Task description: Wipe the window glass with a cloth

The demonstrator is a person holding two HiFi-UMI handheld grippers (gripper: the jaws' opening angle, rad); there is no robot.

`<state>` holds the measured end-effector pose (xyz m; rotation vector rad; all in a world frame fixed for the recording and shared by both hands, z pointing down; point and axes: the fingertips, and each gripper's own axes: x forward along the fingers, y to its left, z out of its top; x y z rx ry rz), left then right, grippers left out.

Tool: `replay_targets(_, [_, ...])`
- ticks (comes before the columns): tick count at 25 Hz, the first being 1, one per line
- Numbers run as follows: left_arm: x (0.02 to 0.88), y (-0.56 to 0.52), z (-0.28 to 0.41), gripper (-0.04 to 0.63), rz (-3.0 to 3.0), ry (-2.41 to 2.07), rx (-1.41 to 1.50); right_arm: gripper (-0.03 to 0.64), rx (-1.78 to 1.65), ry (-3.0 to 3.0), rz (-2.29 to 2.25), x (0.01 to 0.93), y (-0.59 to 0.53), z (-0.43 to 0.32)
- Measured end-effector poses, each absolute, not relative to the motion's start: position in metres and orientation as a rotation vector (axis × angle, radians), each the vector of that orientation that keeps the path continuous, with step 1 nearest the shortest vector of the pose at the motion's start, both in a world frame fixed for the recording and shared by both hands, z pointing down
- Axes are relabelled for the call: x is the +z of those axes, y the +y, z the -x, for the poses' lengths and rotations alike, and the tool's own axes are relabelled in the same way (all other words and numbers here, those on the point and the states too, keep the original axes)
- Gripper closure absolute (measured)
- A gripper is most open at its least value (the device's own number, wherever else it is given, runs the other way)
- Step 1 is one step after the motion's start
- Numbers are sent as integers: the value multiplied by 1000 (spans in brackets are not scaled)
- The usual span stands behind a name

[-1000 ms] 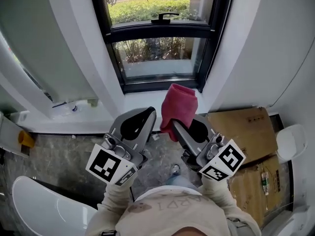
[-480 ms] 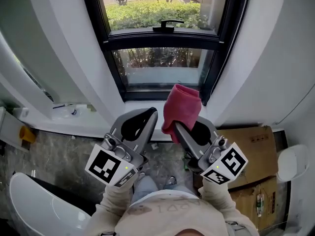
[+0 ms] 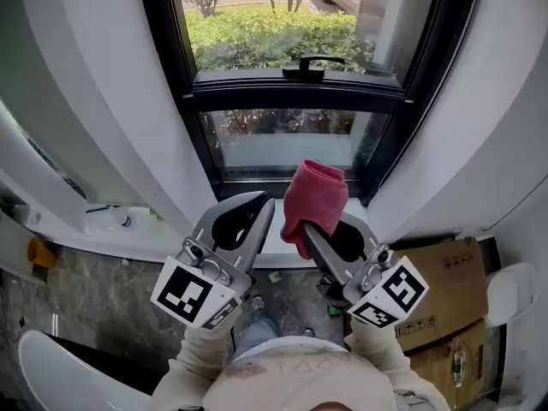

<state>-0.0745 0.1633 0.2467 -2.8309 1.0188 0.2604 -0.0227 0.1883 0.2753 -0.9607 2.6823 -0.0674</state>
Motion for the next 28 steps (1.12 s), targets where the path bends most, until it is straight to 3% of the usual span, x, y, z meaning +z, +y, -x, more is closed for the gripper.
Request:
replay_targets(13, [237,42,136,594,2844,886,251,540,28,2648,1070,256,69,90])
replay_targets(28, [243,-47,76,594,2846,981,269,540,20,2693,984,253,-24,35])
